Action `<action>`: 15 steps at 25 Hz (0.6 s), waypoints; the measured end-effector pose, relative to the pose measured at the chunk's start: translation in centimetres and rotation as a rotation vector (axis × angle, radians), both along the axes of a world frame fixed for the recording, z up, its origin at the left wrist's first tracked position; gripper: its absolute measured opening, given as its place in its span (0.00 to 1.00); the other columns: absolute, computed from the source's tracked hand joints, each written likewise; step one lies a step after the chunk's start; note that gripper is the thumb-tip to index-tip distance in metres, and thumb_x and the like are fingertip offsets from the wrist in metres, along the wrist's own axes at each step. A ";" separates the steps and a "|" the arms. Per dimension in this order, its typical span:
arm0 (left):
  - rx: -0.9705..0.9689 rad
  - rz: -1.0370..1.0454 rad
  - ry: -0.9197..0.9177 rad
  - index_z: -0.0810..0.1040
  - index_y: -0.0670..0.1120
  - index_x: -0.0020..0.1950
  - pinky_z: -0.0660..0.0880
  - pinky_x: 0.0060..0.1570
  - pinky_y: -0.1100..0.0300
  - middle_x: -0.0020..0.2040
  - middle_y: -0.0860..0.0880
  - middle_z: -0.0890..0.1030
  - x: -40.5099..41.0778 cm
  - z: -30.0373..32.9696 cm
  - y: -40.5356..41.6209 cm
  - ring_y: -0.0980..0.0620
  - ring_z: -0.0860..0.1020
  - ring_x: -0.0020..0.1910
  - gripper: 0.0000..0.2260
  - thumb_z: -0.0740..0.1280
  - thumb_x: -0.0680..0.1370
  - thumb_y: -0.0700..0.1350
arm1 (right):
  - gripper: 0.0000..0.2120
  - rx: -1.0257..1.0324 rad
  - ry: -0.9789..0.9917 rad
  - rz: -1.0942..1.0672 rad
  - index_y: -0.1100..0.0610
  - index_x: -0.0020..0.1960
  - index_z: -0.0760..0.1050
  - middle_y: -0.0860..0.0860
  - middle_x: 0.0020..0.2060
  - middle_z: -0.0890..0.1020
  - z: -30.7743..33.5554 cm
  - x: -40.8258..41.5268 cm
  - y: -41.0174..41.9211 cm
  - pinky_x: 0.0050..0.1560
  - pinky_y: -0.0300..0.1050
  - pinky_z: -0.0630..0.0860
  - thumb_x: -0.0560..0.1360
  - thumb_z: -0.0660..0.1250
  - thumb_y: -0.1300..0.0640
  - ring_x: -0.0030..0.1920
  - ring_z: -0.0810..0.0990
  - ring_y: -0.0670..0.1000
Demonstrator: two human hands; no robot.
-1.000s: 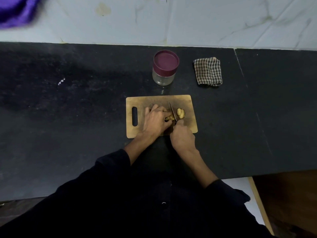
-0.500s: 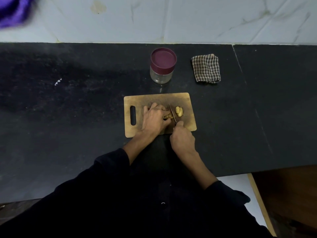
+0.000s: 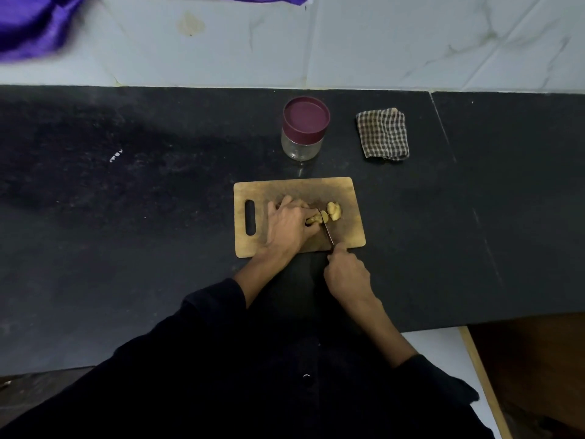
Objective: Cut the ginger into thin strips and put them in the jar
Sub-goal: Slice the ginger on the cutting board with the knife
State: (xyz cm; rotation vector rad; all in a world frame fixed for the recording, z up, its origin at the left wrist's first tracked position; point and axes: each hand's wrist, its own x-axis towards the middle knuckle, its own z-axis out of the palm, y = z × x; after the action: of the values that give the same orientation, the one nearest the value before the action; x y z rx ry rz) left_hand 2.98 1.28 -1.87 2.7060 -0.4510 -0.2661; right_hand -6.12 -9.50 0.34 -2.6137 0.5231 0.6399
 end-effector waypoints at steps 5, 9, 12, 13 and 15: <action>-0.045 0.003 0.001 0.78 0.52 0.63 0.60 0.60 0.50 0.63 0.52 0.78 0.1 -0.3 0.2 0.50 0.69 0.62 0.15 0.66 0.77 0.50 | 0.08 0.053 -0.022 -0.033 0.59 0.56 0.69 0.59 0.52 0.79 -0.1 0.4 -1.3 0.51 0.56 0.75 0.83 0.55 0.55 0.53 0.79 0.60; -0.064 0.009 -0.002 0.78 0.52 0.64 0.61 0.60 0.50 0.63 0.52 0.78 -0.1 -0.8 0.3 0.51 0.69 0.61 0.16 0.67 0.76 0.51 | 0.10 0.113 -0.005 -0.055 0.58 0.59 0.71 0.58 0.52 0.79 0.1 1.0 -1.9 0.55 0.60 0.76 0.83 0.56 0.54 0.53 0.78 0.59; -0.065 0.011 -0.008 0.78 0.52 0.64 0.61 0.61 0.49 0.62 0.52 0.78 0.0 -0.8 0.3 0.51 0.69 0.62 0.16 0.67 0.76 0.50 | 0.11 0.153 -0.009 -0.075 0.58 0.59 0.71 0.58 0.53 0.79 0.2 0.8 -2.2 0.55 0.57 0.76 0.83 0.56 0.53 0.53 0.78 0.59; -0.073 0.015 -0.013 0.78 0.52 0.63 0.62 0.61 0.49 0.62 0.52 0.78 -0.1 -0.8 0.3 0.51 0.69 0.61 0.15 0.67 0.76 0.50 | 0.11 0.167 -0.006 -0.086 0.58 0.58 0.72 0.58 0.53 0.78 0.1 0.6 -2.3 0.55 0.57 0.76 0.83 0.57 0.53 0.53 0.78 0.59; -0.088 0.025 -0.030 0.79 0.53 0.62 0.63 0.60 0.49 0.60 0.52 0.79 -0.2 -0.8 0.3 0.51 0.70 0.60 0.14 0.68 0.76 0.50 | 0.11 0.195 0.005 -0.107 0.58 0.58 0.72 0.58 0.53 0.78 0.1 0.3 -2.4 0.56 0.57 0.76 0.83 0.57 0.52 0.54 0.78 0.58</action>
State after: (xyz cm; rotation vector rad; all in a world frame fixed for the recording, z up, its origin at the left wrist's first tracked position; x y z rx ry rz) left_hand 2.76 1.59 -2.63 2.6311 -0.4268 -0.1949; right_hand -5.77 -11.91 0.47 -2.3850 0.5679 0.6294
